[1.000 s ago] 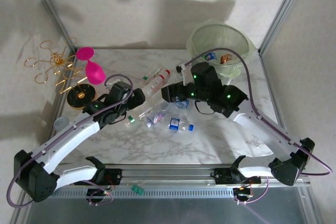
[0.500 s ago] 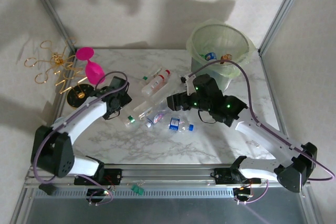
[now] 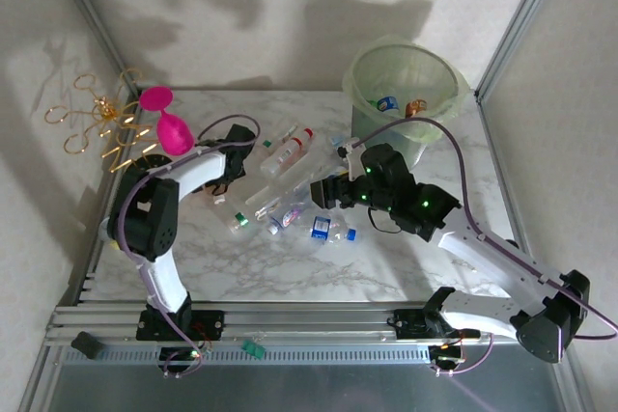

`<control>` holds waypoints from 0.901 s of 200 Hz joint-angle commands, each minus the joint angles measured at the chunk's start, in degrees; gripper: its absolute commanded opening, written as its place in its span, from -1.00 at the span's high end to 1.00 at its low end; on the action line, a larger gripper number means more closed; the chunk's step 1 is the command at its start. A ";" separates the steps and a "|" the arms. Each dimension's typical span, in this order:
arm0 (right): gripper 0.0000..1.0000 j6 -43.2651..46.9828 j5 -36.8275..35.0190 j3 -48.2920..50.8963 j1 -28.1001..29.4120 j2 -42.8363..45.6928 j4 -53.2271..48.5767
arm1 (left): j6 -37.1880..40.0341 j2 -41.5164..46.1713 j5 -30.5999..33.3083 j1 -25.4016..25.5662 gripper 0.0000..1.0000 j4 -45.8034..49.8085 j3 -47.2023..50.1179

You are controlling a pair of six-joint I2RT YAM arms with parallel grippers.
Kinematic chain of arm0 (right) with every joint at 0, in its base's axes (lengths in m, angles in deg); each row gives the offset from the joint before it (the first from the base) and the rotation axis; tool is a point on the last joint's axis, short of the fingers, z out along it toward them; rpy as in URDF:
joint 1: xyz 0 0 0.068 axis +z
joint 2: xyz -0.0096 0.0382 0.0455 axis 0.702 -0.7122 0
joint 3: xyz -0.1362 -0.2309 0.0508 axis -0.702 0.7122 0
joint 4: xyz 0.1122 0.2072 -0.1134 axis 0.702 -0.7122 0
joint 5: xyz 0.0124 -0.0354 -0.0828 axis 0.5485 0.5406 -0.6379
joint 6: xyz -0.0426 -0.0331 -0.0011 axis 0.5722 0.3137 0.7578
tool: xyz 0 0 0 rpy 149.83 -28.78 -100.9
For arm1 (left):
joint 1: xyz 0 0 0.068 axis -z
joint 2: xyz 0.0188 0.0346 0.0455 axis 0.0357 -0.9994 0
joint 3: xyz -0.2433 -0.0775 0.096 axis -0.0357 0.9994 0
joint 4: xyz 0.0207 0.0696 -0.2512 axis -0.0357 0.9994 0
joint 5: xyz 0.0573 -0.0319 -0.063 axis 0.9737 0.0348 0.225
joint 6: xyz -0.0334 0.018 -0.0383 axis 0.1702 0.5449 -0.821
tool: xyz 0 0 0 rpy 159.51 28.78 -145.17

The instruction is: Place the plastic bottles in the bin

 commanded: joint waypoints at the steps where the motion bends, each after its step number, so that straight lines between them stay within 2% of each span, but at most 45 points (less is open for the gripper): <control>1: -0.65 0.33 1.77 0.57 0.29 2.09 2.26 | 8.15 -0.83 3.19 -1.24 -0.99 -4.81 -0.32; 24: -0.66 0.47 1.96 0.83 0.33 2.82 2.07 | 10.95 -1.01 -2.02 -3.34 -0.97 -9.56 0.88; 65: -0.66 0.81 1.60 1.73 0.27 3.18 1.95 | 13.63 -4.42 -7.30 -4.14 -0.68 -12.72 -0.32; 116: -0.65 0.98 1.17 1.57 0.29 4.35 1.05 | 14.00 -5.80 -8.36 -4.36 -0.55 -14.82 2.24; 156: -0.65 1.14 1.34 0.31 0.30 3.16 0.80 | 14.07 -4.38 -9.08 -4.12 -0.13 -15.42 3.44; 180: -0.64 0.98 1.24 -0.68 0.26 2.75 0.36 | 13.55 -2.48 -8.47 -4.03 0.03 -13.89 2.35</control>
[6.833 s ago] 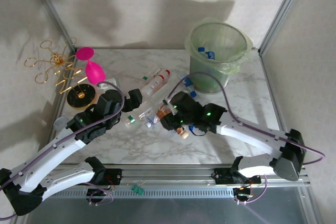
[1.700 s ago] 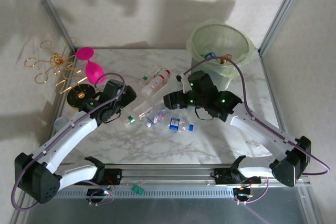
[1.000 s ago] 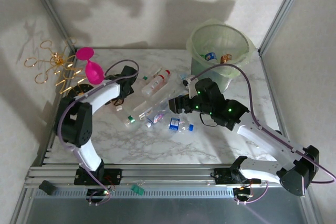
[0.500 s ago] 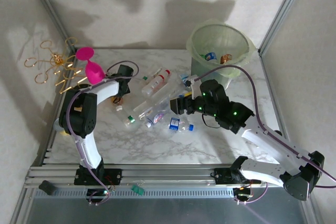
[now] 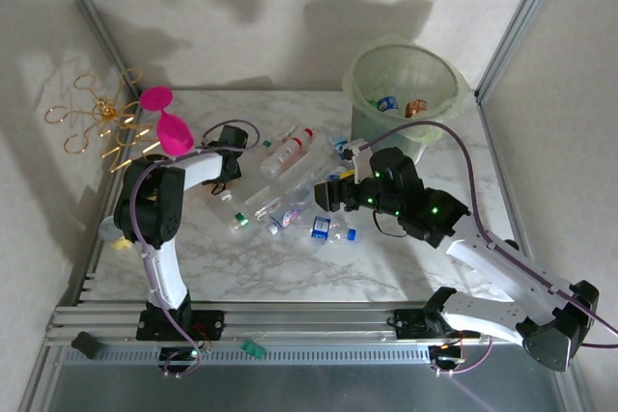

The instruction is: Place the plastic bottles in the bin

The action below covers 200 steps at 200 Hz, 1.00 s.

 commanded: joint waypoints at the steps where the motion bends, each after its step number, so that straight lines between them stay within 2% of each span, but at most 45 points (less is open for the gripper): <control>1: -0.64 0.79 0.07 -2.23 0.30 -0.44 -0.25 | -0.28 2.62 -0.05 0.13 0.03 2.08 -0.07; 18: -0.64 0.75 -0.43 -2.95 0.27 -0.44 -0.61 | -0.94 5.01 -1.17 0.65 0.14 2.86 -0.49; 54: -0.63 0.56 -1.50 -4.62 0.32 -0.63 -1.46 | -0.66 11.39 -1.36 4.75 0.16 6.53 -3.84; 78: -0.63 0.44 -1.92 -6.08 0.29 -0.75 -2.07 | -0.09 17.40 -1.51 9.21 0.15 7.99 -5.67; 102: -0.63 0.45 -3.36 -7.70 0.30 -0.91 -2.67 | 1.96 23.17 -5.54 14.75 0.10 6.88 -6.10; 124: -0.63 0.19 -4.86 -8.54 0.24 -0.97 -3.00 | 1.84 28.99 -12.42 17.61 0.10 4.23 -4.00; 156: -0.64 0.26 -6.08 -11.45 0.18 -0.36 -4.94 | 0.17 39.11 -27.15 18.10 0.10 -2.69 1.20; 182: -0.65 -0.93 -2.41 -11.92 -0.72 2.04 -2.95 | -3.16 47.52 -40.02 18.04 0.06 -12.10 6.75; 200: -0.65 -2.96 2.07 -11.77 -1.95 3.25 -0.81 | -5.61 51.16 -44.92 18.10 0.06 -16.36 8.84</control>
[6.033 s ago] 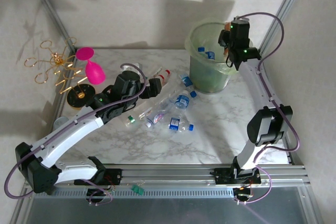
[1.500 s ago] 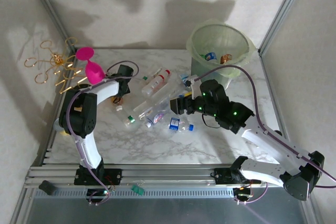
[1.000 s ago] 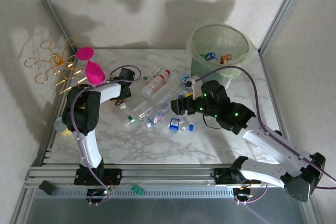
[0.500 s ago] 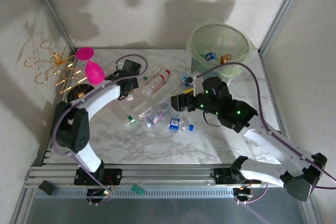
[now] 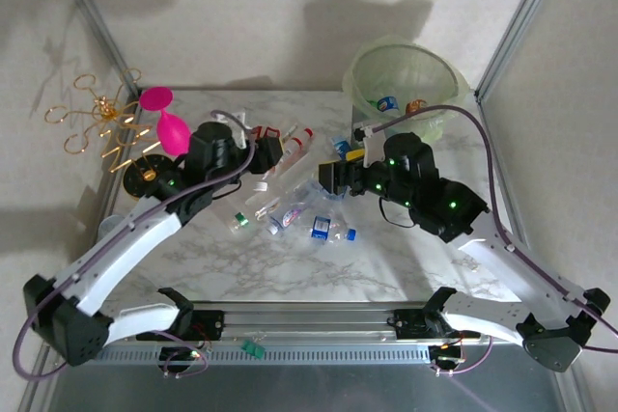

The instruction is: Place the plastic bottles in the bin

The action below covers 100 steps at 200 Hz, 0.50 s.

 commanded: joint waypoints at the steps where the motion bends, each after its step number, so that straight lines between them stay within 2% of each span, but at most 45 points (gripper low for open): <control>1: -0.65 -2.63 5.02 -1.72 -1.46 2.46 3.15 | -4.17 4.71 -13.14 -0.07 0.06 -10.18 2.84; 19: -0.65 -5.31 11.55 -0.22 -2.66 3.60 7.26 | -7.38 6.99 -16.84 -0.02 0.05 -14.02 4.41; 40: -0.66 -6.80 18.93 2.28 -2.90 4.97 13.12 | -13.64 9.45 -21.44 -0.02 0.03 -22.84 7.21; 61: -0.67 -8.96 25.44 5.52 -2.91 6.34 19.53 | -19.34 11.93 -23.31 0.15 0.01 -31.13 9.67; 100: -0.67 -11.07 27.96 6.97 -3.12 6.54 24.20 | -24.63 12.61 -24.61 1.05 0.00 -37.80 11.24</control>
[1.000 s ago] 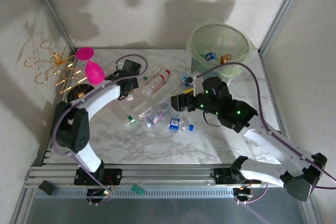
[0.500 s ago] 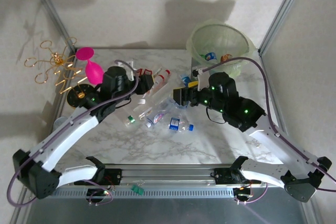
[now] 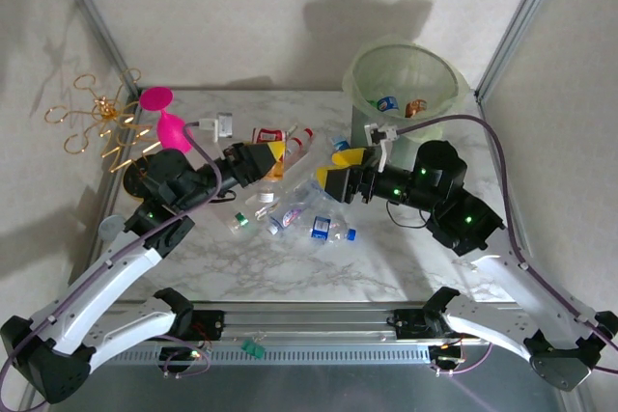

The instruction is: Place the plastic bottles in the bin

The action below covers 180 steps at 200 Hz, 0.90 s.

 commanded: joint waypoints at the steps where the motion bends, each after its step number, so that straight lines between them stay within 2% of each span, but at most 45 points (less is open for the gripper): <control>1: -0.67 -2.49 5.37 0.55 -0.35 0.08 7.13 | -5.90 1.01 -3.11 0.91 0.00 -9.55 0.81; 15: -0.67 -3.01 8.71 0.73 -0.31 -1.10 8.90 | -6.64 0.99 -2.17 1.74 0.00 -10.60 0.92; 51: -0.67 -0.66 2.71 -1.57 -0.76 -0.11 4.04 | -1.09 -4.04 3.01 4.18 0.02 -2.04 -6.38; 79: -0.67 -0.90 4.80 -3.13 -0.78 -1.91 4.45 | -1.76 -9.60 2.18 6.77 0.06 -2.91 -11.13; 114: -0.65 -4.31 11.92 0.45 -0.78 -1.08 14.79 | -4.64 -10.23 5.38 8.87 0.06 -9.04 -10.60; 136: -0.60 -5.55 13.52 0.91 -0.77 -2.18 16.73 | -7.69 -9.58 6.54 9.49 0.06 -13.61 -8.88; 180: -0.56 -9.45 17.34 5.52 -0.42 -4.30 23.19 | -6.65 -8.86 8.44 10.22 0.09 -13.10 -9.29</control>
